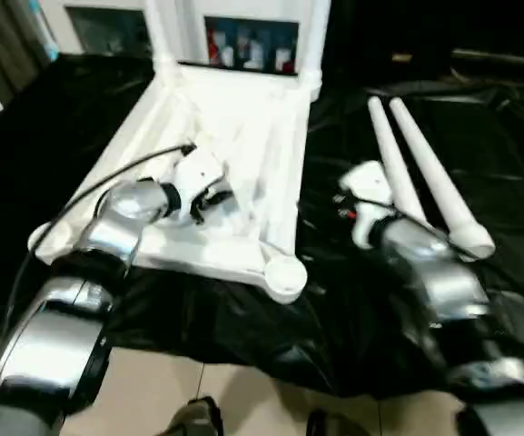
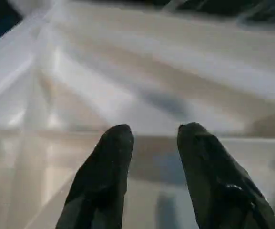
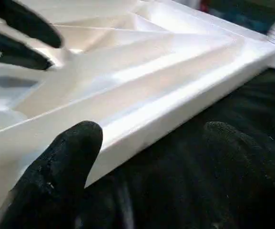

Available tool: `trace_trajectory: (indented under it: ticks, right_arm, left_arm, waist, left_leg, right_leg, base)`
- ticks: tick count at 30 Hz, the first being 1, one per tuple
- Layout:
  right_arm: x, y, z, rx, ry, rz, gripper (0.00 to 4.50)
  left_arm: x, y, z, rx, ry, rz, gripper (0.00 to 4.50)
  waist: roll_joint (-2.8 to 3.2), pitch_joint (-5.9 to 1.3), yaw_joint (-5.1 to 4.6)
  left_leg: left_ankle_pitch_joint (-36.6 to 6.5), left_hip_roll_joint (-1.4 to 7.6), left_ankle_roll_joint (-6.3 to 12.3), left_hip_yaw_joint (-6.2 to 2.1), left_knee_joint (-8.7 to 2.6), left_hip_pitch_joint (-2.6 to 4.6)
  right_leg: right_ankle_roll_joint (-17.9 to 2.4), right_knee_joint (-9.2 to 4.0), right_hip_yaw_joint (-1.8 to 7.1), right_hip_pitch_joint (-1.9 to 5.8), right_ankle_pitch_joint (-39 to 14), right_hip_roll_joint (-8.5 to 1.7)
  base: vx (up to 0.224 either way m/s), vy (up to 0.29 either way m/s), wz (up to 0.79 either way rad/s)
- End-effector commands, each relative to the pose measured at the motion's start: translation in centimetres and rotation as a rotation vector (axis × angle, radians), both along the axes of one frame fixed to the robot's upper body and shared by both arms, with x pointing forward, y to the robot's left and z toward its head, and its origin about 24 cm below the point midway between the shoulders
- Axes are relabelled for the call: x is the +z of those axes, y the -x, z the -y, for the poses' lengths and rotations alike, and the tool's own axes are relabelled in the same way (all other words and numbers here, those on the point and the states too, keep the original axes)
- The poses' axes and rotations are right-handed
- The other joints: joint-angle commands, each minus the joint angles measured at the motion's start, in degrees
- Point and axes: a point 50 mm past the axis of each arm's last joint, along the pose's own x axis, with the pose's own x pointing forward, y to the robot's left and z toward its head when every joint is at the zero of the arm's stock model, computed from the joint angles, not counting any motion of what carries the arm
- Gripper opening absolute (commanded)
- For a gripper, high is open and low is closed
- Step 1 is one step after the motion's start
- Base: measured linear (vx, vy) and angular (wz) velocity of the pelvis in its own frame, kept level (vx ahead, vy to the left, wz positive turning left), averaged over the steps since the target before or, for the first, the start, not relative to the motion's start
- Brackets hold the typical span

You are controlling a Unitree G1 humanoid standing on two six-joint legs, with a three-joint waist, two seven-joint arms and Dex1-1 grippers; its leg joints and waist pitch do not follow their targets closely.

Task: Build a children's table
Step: Rotate table base

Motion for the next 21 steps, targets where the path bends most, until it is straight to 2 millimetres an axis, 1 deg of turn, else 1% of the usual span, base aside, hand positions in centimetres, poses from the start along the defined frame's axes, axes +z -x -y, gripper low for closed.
trace_trajectory:
  ticks: [1,2,3,4,5,6,7,8,9,10,11,12,13,14,15,16,17,18,19,20,21]
  right_arm:
    - [0.6,0.1,0.8,-0.014,-0.007,-0.005,3.89]
    - [0.6,0.1,0.8,-0.014,-0.007,-0.005,3.89]
    - [0.8,0.1,1.2,-0.046,-0.013,-0.011,3.89]
    - [0.8,0.1,1.2,-0.046,-0.013,-0.011,3.89]
    - [1.0,0.1,1.4,-0.056,-0.013,-0.012,3.89]
    - [1.1,0.3,1.4,-0.056,-0.016,-0.013,3.89]
    - [1.2,0.5,1.4,-0.047,-0.016,-0.013,3.89]
    - [1.3,0.8,1.4,-0.032,-0.011,-0.013,3.89]
    - [1.3,1.0,1.3,-0.012,-0.005,-0.016,3.89]
    - [1.3,1.3,1.3,0.01,0.002,-0.019,3.89]
    - [1.3,1.4,1.2,0.022,0.005,-0.023,3.89]
    - [1.2,1.7,1.1,0.053,0.006,-0.033,3.89]
    - [1.2,1.9,1.0,0.085,0.008,-0.044,3.89]
    - [1.1,2.4,0.7,0.142,0.013,-0.06,3.89]
    - [1.1,2.7,0.6,0.178,0.017,-0.069,3.89]
    - [1.2,3.4,0.4,0.245,0.015,-0.097,3.89]
    - [1.2,3.6,0.3,0.26,0.014,-0.104,3.89]
    - [1.3,4.4,0.1,0.327,0.005,-0.142,3.89]
    - [1.3,4.7,0.1,0.354,0.001,-0.16,3.89]
    - [1.3,5.1,0.1,0.389,0.001,-0.183,3.89]
    - [1.3,5.4,0.0,0.408,0.002,-0.195,3.89]
  left_arm:
    - [1.0,0.6,0.4,-0.087,0.07,0.0,1.91]
    - [1.0,0.6,0.4,-0.087,0.07,0.0,1.91]
    - [1.2,1.3,0.2,-0.143,0.08,-0.027,1.91]
    - [1.2,1.3,0.2,-0.143,0.08,-0.027,1.91]
    - [1.4,1.9,0.0,-0.185,0.078,-0.054,1.91]
    - [1.4,2.8,-0.3,-0.237,0.073,-0.105,1.91]
    - [1.4,3.9,-0.7,-0.3,0.056,-0.175,1.91]
    - [1.3,4.9,-1.1,-0.353,0.026,-0.246,1.91]
    - [1.1,5.7,-1.4,-0.395,-0.01,-0.309,1.91]
    - [0.7,6.4,-1.9,-0.423,-0.056,-0.367,1.91]
    - [0.5,6.7,-2.1,-0.433,-0.077,-0.393,1.91]
    - [0.1,7.0,-2.4,-0.438,-0.113,-0.442,1.91]
    - [-0.2,7.0,-2.5,-0.433,-0.135,-0.46,1.91]
    - [-0.7,6.4,-2.5,-0.401,-0.162,-0.439,1.91]
    - [-1.0,6.1,-2.5,-0.381,-0.179,-0.423,1.91]
    - [-1.2,5.4,-2.3,-0.335,-0.181,-0.386,1.91]
    - [-1.3,5.2,-2.2,-0.324,-0.18,-0.378,1.91]
    - [-1.3,4.7,-1.9,-0.286,-0.173,-0.358,1.91]
    - [-1.3,4.6,-1.8,-0.275,-0.171,-0.356,1.91]
    - [-1.3,4.6,-1.7,-0.273,-0.171,-0.358,1.91]
    - [-1.2,4.6,-1.6,-0.273,-0.171,-0.361,1.91]
  waist:
    - [0.09,-5.75,0.31]
    - [0.14,-5.65,0.2]
    - [0.11,-5.76,0.24]
    - [0.18,-5.7,0.31]
    - [0.25,-5.65,0.23]
    - [0.47,-5.83,0.38]
    - [0.3,-5.48,0.16]
    - [0.57,-5.62,0.07]
    - [0.66,-5.7,0.1]
    - [0.71,-5.65,0.02]
    - [0.83,-5.58,0.09]
    - [0.76,-5.58,0.0]
    - [0.76,-5.59,0.07]
    - [0.86,-5.6,0.18]
    - [0.8,-5.63,0.29]
    - [0.9,-5.67,0.38]
    - [0.89,-5.77,0.72]
    - [0.84,-5.81,0.71]
    - [0.69,-5.93,1.02]
    - [0.65,-5.88,1.02]
    - [0.6,-5.93,1.09]
  left_leg:
    - [-13.6,1.13,2.8,-0.5,-3.11,1.96]
    - [-15.2,1.11,2.18,-0.45,-3.23,2.04]
    - [-15.7,1.05,1.85,-0.42,-3.17,2.19]
    - [-15.9,1.23,1.26,-0.6,-3.37,2.04]
    - [-17.0,1.03,0.59,-0.57,-3.41,2.09]
    - [-17.0,1.21,0.03,-0.67,-3.43,2.37]
    - [-17.0,1.33,-0.32,-0.69,-3.77,2.03]
    - [-17.9,1.33,-0.74,-0.68,-3.83,2.22]
    - [-18.1,1.36,-1.06,-0.77,-3.86,2.37]
    - [-18.4,1.3,-1.19,-0.69,-3.88,2.43]
    - [-19.2,1.23,-1.49,-0.6,-3.88,2.63]
    - [-19.4,1.21,-1.62,-0.57,-3.91,2.6]
    - [-19.8,1.12,-1.8,-0.53,-3.9,2.77]
    - [-20.2,1.12,-1.9,-0.57,-3.85,2.85]
    - [-20.3,1.09,-1.9,-0.55,-3.8,2.91]
    - [-20.4,1.03,-1.93,-0.62,-3.79,2.73]
    - [-20.9,1.09,-2.07,-0.71,-3.72,2.99]
    - [-20.9,1.05,-2.03,-0.76,-3.74,2.89]
    - [-20.0,1.08,-1.83,-0.88,-3.68,2.6]
    - [-19.5,1.02,-1.56,-0.97,-3.68,2.33]
    - [-19.4,1.02,-1.47,-0.89,-3.52,2.41]
  right_leg:
    - [-16.6,-2.34,1.42,3.63,-5.0,-2.35]
    - [-16.0,-2.62,1.46,3.35,-7.6,-2.33]
    - [-15.7,-2.7,1.47,3.31,-8.5,-2.31]
    - [-15.3,-2.68,1.55,3.42,-9.8,-2.56]
    - [-14.3,-2.92,1.55,3.26,-11.8,-2.44]
    - [-14.3,-2.74,1.58,3.37,-12.2,-2.72]
    - [-13.9,-2.76,1.62,3.37,-13.2,-2.6]
    - [-13.2,-2.79,1.64,3.17,-14.7,-2.45]
    - [-13.0,-2.72,1.65,3.1,-14.9,-2.49]
    - [-12.7,-2.84,1.7,2.94,-15.2,-2.28]
    - [-12.3,-3.06,1.77,2.74,-16.3,-2.21]
    - [-12.1,-3.07,1.81,2.77,-16.5,-2.16]
    - [-11.6,-3.28,1.84,2.63,-17.0,-2.07]
    - [-11.5,-3.25,1.83,2.62,-17.0,-2.06]
    - [-11.2,-3.36,1.84,2.67,-16.9,-2.04]
    - [-10.8,-3.39,1.87,2.78,-17.0,-2.15]
    - [-10.2,-3.4,1.83,2.75,-17.1,-2.13]
    - [-10.2,-3.35,1.86,2.91,-16.8,-2.13]
    - [-10.1,-3.19,1.85,3.2,-16.1,-2.32]
    - [-10.2,-3.1,1.79,3.25,-16.4,-2.31]
    - [-10.3,-3.26,1.84,3.03,-17.0,-2.45]
  base:
    - [0.0,0.0,0.0]
    - [0.0,0.0,0.0]
    - [0.0,0.0,0.0]
    - [0.0,0.0,0.0]
    - [0.0,0.0,0.0]
    - [0.0,0.0,0.0]
    - [0.0,0.0,0.0]
    - [0.0,0.0,0.0]
    - [0.0,0.0,0.0]
    - [0.0,0.0,0.0]
    - [0.0,0.0,0.0]
    - [0.0,0.0,0.0]
    - [0.0,0.0,0.0]
    - [0.0,0.0,0.0]
    - [0.0,0.0,0.0]
    - [0.0,0.0,0.0]
    - [0.0,0.0,0.0]
    - [0.0,0.0,0.0]
    - [0.0,0.0,0.0]
    - [0.0,0.0,0.0]
    - [0.0,0.0,0.0]
